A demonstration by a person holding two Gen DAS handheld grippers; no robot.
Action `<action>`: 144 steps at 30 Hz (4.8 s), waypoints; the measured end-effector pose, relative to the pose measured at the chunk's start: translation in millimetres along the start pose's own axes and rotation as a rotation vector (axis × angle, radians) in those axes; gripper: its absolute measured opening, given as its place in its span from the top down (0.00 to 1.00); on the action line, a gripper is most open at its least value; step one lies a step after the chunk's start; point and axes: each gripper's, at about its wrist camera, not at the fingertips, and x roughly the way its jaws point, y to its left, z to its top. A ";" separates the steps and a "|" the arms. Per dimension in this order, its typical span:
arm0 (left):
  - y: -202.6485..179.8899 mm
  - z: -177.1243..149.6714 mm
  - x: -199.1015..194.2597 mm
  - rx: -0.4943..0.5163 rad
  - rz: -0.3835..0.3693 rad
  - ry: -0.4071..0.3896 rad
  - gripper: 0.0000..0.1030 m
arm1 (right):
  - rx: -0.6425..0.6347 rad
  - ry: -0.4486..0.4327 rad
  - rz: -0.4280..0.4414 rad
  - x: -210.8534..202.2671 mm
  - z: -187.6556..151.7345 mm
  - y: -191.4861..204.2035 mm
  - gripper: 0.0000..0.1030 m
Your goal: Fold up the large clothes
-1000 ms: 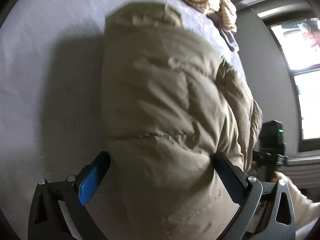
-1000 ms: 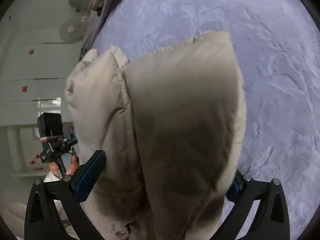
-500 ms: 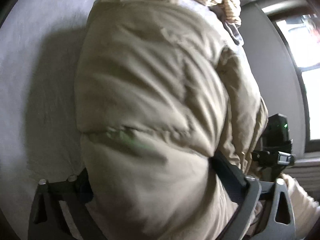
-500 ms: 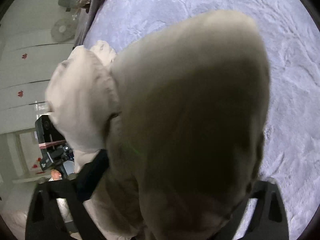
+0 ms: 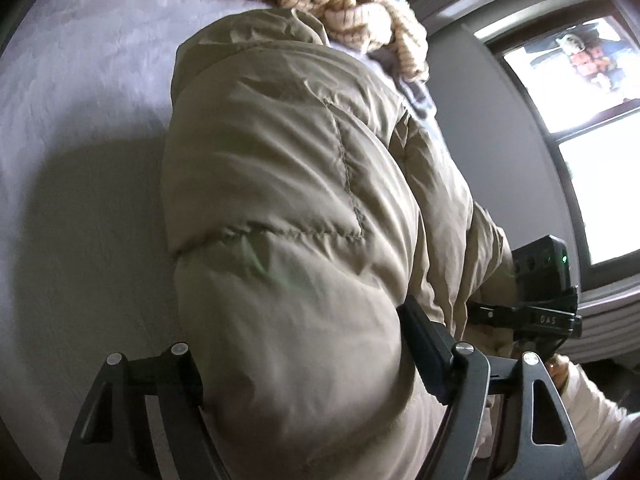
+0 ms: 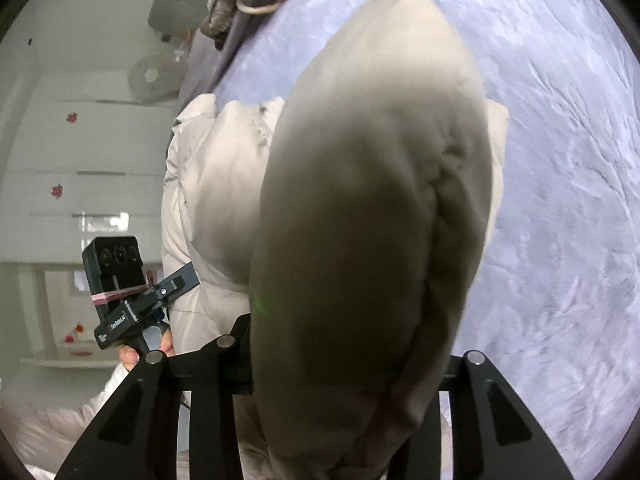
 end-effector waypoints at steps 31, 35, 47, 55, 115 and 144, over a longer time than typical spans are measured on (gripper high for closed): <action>155.0 127.3 -24.8 -0.048 0.301 -0.176 0.16 | -0.040 -0.042 -0.070 142.9 180.3 53.3 0.49; 146.7 127.9 -27.5 -0.022 0.366 -0.174 0.15 | -0.071 -0.064 -0.152 125.8 171.8 67.4 0.48; 132.4 123.2 -37.4 0.024 0.503 -0.175 0.09 | -0.066 -0.330 -0.242 48.7 146.3 98.1 0.46; 127.3 133.7 -72.5 0.037 0.571 -0.341 0.09 | -0.169 -0.264 -0.212 85.7 159.2 131.3 0.46; 113.8 25.4 -67.4 0.005 0.624 -0.208 0.03 | -0.207 -0.075 -0.463 142.4 70.3 79.0 0.87; 72.3 -17.5 -132.4 0.087 0.697 -0.166 0.00 | -0.173 -0.155 -0.511 76.8 24.0 131.7 0.46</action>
